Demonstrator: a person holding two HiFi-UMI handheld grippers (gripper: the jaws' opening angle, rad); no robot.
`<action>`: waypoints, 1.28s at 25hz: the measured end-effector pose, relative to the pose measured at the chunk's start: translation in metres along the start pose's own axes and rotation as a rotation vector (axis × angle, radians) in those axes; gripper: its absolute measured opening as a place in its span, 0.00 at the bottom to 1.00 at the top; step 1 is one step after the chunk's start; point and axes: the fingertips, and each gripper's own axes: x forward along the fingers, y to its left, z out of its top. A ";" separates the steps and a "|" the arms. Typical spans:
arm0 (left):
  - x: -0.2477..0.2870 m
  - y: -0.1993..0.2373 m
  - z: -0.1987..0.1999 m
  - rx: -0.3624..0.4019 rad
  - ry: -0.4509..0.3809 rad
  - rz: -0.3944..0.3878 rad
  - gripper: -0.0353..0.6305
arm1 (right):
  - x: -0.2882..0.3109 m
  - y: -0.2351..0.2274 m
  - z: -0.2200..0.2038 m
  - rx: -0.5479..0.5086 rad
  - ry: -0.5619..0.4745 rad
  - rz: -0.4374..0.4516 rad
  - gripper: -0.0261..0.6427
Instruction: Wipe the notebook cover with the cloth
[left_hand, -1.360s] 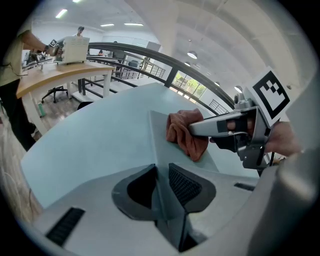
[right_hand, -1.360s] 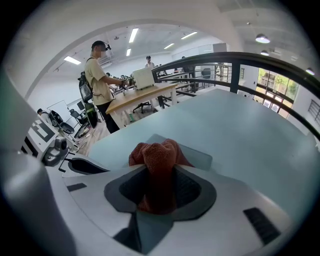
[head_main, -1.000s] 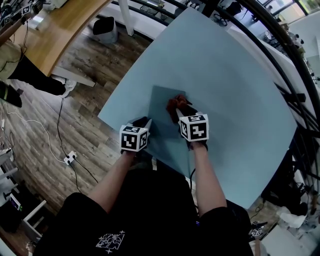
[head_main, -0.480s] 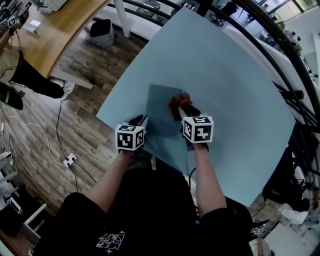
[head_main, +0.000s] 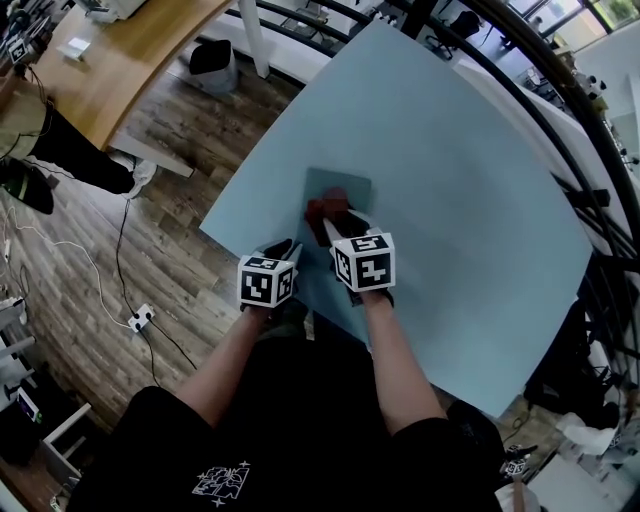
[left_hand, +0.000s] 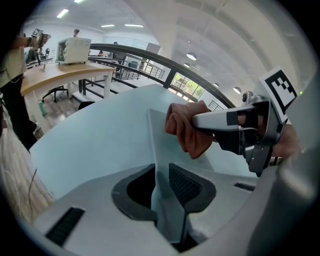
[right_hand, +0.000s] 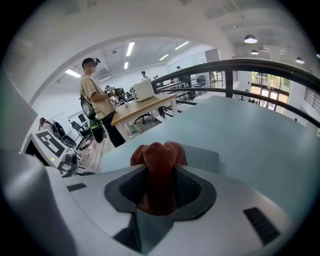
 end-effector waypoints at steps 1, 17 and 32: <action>0.000 0.000 -0.004 -0.005 0.005 0.001 0.19 | 0.004 0.007 0.000 -0.003 0.002 0.012 0.24; 0.004 0.006 -0.015 -0.052 -0.007 -0.021 0.19 | 0.035 0.033 -0.029 -0.066 0.082 0.073 0.24; 0.002 0.004 -0.017 -0.041 -0.003 -0.020 0.19 | -0.003 -0.021 -0.051 -0.008 0.070 0.000 0.25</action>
